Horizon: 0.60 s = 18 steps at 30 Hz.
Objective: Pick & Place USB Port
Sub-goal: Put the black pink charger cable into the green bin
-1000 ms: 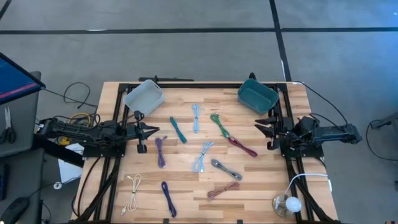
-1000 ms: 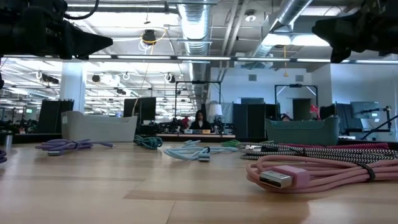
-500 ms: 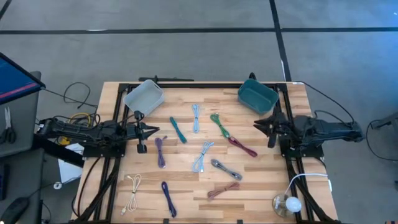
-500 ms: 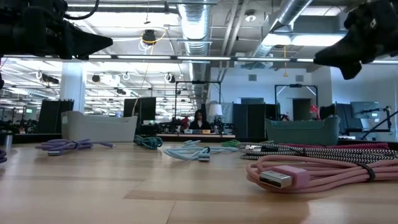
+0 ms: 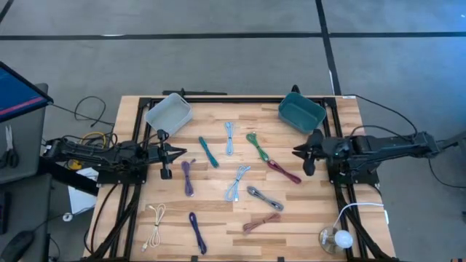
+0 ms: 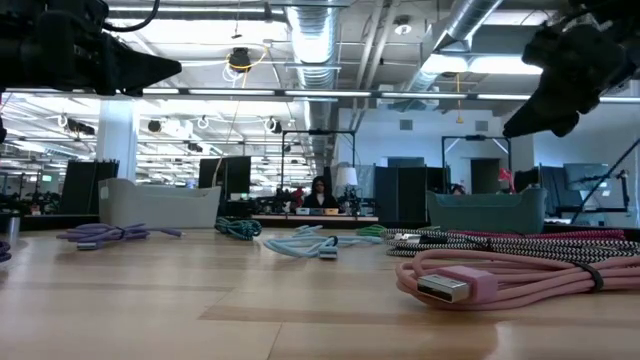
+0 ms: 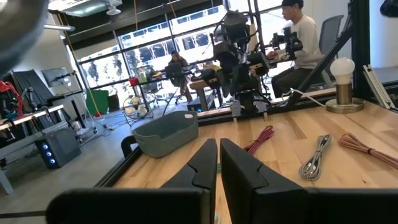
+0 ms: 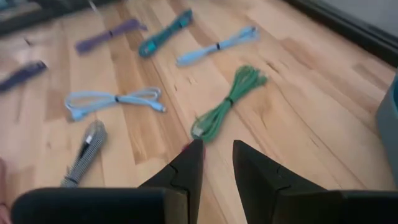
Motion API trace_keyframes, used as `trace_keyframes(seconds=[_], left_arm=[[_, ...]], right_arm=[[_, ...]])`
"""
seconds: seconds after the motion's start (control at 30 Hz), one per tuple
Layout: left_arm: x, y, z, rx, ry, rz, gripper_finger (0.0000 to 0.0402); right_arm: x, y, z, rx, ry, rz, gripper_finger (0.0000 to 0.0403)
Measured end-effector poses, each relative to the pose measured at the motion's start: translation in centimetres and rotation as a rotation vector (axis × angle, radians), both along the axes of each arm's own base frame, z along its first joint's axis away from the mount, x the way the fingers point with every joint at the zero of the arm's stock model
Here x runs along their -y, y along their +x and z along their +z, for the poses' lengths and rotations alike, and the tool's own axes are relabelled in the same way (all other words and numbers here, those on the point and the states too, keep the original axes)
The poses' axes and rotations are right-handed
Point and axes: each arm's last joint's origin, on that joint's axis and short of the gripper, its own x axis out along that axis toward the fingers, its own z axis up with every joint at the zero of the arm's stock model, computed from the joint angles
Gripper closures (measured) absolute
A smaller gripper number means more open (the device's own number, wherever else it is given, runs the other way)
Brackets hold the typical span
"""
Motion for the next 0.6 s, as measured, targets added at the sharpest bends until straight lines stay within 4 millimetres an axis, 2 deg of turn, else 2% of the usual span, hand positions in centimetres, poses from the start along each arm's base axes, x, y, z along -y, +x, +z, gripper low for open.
trace_keyframes(seconds=[0.37, 0.47, 0.6], left_arm=[[0.0, 0.0, 0.0, 0.000, 0.000, 0.000, 0.0381], [0.0, 0.0, 0.0, -0.001, 0.000, 0.000, 0.0381], [0.0, 0.0, 0.0, -0.001, 0.000, 0.000, 0.0381]], right_arm=[[-0.6, 4.6, 1.2, -0.376, 0.053, 0.075, 0.0315], [-0.8, 5.9, 0.8, -0.443, 0.078, 0.086, 0.0298], [-1.0, 7.2, -0.3, -0.526, 0.104, 0.083, 0.0254]])
